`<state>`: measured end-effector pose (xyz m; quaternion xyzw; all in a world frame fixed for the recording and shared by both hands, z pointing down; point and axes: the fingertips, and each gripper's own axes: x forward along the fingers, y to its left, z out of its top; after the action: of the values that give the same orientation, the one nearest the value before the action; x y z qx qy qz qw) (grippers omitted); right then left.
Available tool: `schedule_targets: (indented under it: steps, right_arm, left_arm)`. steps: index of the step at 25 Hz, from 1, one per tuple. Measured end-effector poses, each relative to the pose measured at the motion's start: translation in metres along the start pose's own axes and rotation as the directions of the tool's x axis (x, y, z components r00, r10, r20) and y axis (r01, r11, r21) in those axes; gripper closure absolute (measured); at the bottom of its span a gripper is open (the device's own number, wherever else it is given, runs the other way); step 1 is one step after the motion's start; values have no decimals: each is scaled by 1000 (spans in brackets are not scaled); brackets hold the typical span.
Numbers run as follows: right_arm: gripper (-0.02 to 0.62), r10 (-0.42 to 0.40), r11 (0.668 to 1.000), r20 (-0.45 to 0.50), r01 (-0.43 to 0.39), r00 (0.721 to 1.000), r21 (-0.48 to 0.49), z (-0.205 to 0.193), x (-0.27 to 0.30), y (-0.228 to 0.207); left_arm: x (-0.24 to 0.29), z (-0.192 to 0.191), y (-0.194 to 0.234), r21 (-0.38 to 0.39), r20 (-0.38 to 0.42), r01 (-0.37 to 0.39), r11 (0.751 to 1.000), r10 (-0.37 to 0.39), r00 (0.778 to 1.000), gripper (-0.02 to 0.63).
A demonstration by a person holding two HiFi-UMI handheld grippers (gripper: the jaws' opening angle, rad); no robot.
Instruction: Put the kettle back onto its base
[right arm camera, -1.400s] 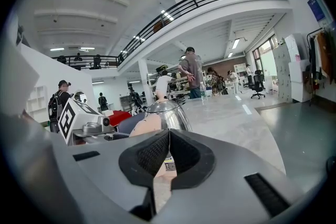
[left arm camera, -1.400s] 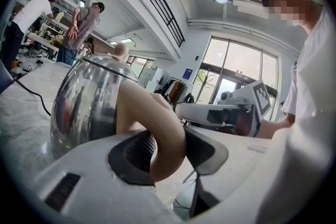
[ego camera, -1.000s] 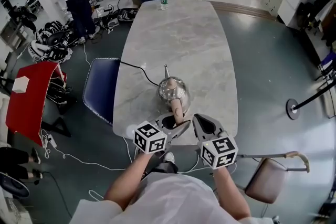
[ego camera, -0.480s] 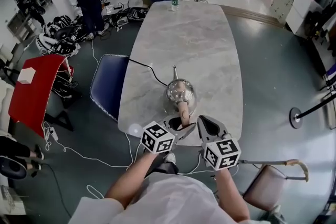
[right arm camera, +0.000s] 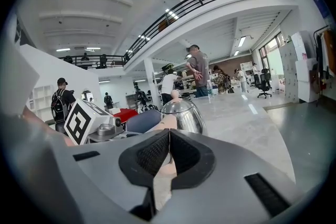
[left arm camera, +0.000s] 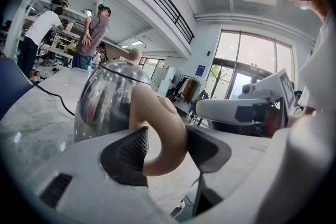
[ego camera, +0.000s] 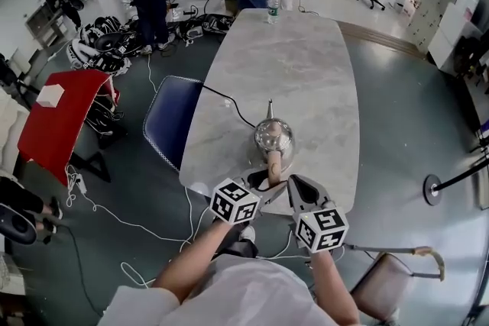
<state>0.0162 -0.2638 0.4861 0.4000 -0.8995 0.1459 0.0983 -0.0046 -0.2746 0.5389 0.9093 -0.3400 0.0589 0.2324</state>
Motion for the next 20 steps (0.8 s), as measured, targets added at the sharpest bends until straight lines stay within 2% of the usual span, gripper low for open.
schedule_targets:
  steps: [10,16,20]
  right_arm:
    - [589,49,999,6,-49,999,-15,3,-5,24]
    - [590,79,996,12,-79,997,-29,3,-12,39]
    - [591,92,995,19,-91,996,-36,1,-21,47]
  left_arm:
    - [-35,6,4,-11,5,-123,992,123,992,385]
    - [-50,13,-14,5,45,-149,989,148,988,388]
    - [-58,17,-28,23,54,-189,982,187,981,439]
